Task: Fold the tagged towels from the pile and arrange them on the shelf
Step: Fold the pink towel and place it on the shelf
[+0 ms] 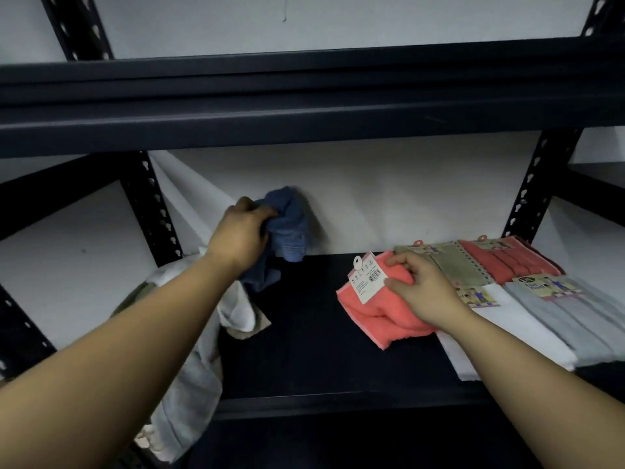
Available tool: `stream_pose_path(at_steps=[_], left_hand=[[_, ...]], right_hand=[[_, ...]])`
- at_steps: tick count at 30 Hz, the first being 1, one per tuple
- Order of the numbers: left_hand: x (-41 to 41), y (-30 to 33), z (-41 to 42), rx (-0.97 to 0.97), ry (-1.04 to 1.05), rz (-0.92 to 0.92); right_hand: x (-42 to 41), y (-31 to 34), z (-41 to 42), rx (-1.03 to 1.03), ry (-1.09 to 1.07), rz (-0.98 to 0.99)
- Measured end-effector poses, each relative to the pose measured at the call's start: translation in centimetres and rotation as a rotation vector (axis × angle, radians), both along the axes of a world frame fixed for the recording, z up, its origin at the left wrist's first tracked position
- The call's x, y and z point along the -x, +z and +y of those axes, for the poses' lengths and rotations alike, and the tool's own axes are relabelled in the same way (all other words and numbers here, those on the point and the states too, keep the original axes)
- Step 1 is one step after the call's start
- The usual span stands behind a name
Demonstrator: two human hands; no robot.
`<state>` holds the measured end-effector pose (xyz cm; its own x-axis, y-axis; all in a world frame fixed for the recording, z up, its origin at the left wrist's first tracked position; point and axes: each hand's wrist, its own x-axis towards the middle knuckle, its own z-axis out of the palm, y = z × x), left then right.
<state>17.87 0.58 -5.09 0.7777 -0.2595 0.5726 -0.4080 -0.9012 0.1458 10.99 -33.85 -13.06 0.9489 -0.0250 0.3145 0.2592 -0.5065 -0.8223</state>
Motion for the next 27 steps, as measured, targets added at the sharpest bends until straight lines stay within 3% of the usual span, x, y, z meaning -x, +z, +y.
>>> stream_pose_path(at_steps=[4,10,17,21,24,27], left_hand=[[-1.3,-2.0,2.6,-0.167,0.1,0.171],[-0.1,-6.8,4.4,-0.124,0.126,0.434],[0.2,-5.5,3.5,-0.16,0.188,0.475],[2.4,-2.4,-0.2,0.137,-0.081,0.335],[3.9,0.5,-3.6,0.359,-0.374,0.528],[4.3,2.7,-5.5,0.358,-0.524,0.704]], right_hand=[[0.1,-0.6,1.3,-0.044,0.005,-0.004],[0.3,-1.3,2.1,-0.114,-0.001,0.037],[1.0,1.0,3.3,-0.098,0.024,-0.045],[1.6,3.8,4.5,-0.229,0.18,-0.06],[2.0,5.4,5.5,-0.24,0.249,-0.056],[2.4,6.5,6.2,-0.204,0.249,-0.074]])
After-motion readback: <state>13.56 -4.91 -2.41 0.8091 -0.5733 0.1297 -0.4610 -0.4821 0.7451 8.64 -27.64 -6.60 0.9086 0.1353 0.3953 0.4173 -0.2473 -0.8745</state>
